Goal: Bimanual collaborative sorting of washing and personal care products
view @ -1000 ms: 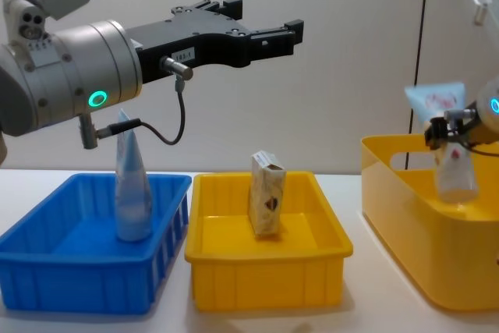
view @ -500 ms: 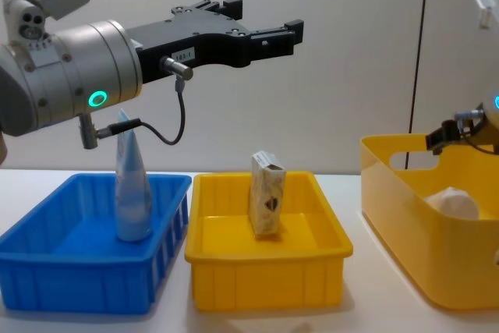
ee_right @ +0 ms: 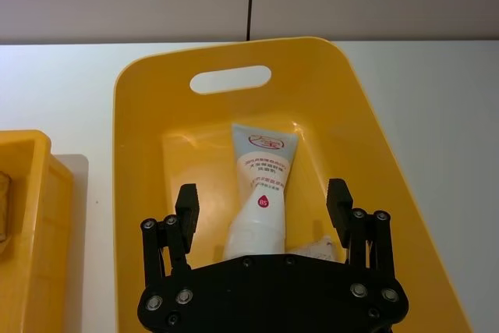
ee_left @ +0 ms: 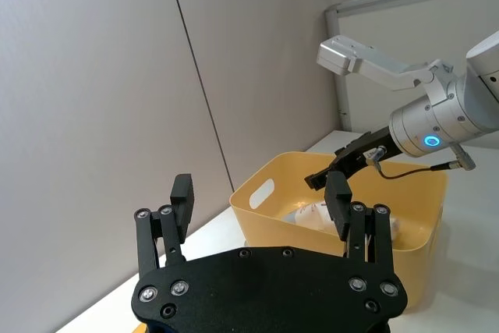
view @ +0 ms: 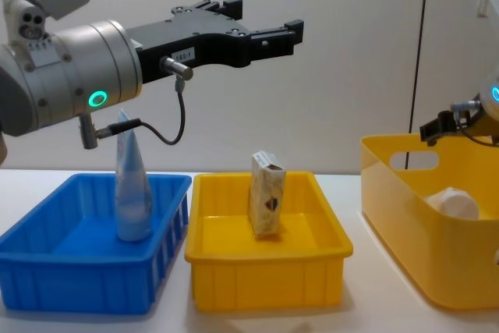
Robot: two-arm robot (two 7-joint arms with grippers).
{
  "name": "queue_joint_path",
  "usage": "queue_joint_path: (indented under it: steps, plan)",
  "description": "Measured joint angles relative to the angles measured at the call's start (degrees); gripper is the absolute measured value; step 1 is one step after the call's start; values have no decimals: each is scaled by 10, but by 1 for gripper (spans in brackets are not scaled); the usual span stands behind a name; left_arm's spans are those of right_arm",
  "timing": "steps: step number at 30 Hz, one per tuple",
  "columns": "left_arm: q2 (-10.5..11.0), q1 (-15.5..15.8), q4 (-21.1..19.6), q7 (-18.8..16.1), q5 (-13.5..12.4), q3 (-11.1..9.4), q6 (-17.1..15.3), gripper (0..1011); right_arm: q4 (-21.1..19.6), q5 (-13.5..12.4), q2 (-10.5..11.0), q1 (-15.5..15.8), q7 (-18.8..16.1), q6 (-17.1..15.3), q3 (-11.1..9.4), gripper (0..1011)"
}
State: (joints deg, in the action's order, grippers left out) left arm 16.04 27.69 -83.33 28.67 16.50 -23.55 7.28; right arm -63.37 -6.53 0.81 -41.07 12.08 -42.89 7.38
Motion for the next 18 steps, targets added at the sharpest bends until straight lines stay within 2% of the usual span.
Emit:
queue_joint_path:
  steps: [18]
  plan:
    - [0, 0, 0, 0, 0, 0, 0, 1001, -14, 2, -2, 5, 1, -4, 0, 1004]
